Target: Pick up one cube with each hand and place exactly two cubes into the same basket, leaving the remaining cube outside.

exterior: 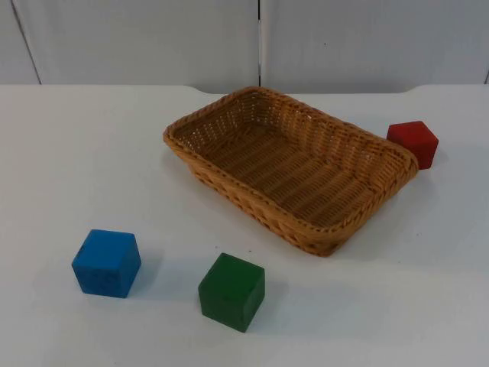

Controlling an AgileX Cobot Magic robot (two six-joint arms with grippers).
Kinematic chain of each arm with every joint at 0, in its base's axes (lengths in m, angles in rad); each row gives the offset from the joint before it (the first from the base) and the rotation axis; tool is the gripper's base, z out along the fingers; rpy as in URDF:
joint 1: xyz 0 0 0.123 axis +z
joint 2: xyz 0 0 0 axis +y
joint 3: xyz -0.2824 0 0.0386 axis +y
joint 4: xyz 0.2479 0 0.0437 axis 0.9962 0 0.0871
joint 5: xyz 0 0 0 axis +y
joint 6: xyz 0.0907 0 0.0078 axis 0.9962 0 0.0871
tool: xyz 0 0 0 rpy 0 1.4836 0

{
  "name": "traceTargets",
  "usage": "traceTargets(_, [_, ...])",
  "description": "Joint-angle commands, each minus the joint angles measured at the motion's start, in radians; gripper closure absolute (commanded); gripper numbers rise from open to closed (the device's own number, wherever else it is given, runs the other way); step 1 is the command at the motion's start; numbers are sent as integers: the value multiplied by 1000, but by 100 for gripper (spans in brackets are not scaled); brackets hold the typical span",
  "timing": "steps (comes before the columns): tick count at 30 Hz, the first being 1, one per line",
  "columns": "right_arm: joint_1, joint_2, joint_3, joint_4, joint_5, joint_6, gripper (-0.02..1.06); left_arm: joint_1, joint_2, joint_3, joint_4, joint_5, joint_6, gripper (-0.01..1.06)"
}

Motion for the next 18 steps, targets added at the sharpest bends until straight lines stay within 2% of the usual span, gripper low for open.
traceTargets(1, [3,-3,-16,6,-22,1,23,1,-4,4,1,-12,-5,0])
traceTargets(11, [3,195,-101,47,-81,-1,23,1,-4,4,1,-12,-5,0])
traceTargets(18, [3,331,-110,55,-78,-23,23,1,-4,4,1,-12,-5,0])
